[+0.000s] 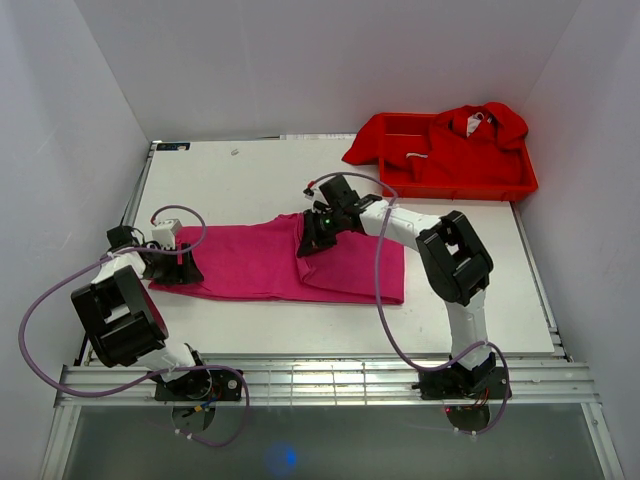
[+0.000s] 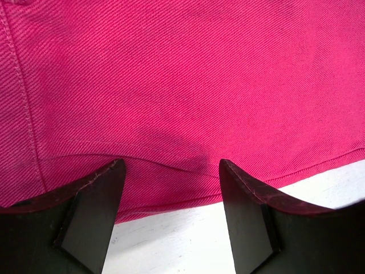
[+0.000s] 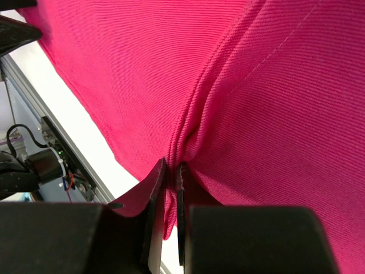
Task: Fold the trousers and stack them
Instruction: Fold the trousers
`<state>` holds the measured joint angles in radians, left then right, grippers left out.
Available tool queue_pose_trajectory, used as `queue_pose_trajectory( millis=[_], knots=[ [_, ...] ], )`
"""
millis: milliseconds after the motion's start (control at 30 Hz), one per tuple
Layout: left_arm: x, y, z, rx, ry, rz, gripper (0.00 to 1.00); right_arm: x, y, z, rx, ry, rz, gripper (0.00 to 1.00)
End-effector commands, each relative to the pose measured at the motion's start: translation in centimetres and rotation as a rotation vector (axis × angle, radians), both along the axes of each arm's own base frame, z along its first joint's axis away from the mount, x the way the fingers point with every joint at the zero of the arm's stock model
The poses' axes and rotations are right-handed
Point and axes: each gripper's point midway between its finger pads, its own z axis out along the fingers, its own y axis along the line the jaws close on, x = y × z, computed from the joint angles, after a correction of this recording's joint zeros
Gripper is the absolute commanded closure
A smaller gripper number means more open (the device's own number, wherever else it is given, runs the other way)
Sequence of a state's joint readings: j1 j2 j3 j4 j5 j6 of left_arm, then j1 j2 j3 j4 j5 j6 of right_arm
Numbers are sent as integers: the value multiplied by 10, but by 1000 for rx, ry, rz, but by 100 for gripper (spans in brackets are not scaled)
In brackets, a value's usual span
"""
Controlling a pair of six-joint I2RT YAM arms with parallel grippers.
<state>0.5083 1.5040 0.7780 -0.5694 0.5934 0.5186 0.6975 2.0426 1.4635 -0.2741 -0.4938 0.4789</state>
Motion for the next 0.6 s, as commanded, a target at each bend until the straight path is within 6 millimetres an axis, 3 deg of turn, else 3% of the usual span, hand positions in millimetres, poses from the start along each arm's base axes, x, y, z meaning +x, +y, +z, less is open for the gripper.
queue_pose_trajectory(
  millis=[0,567],
  knots=[
    [-40,-9,-34,-10,168,-3,21,-4,26,24,81,-10,26,92],
    [-44,-12,-41,-25,193,-9,19,-23,41,13,74,98,0,92]
  ],
)
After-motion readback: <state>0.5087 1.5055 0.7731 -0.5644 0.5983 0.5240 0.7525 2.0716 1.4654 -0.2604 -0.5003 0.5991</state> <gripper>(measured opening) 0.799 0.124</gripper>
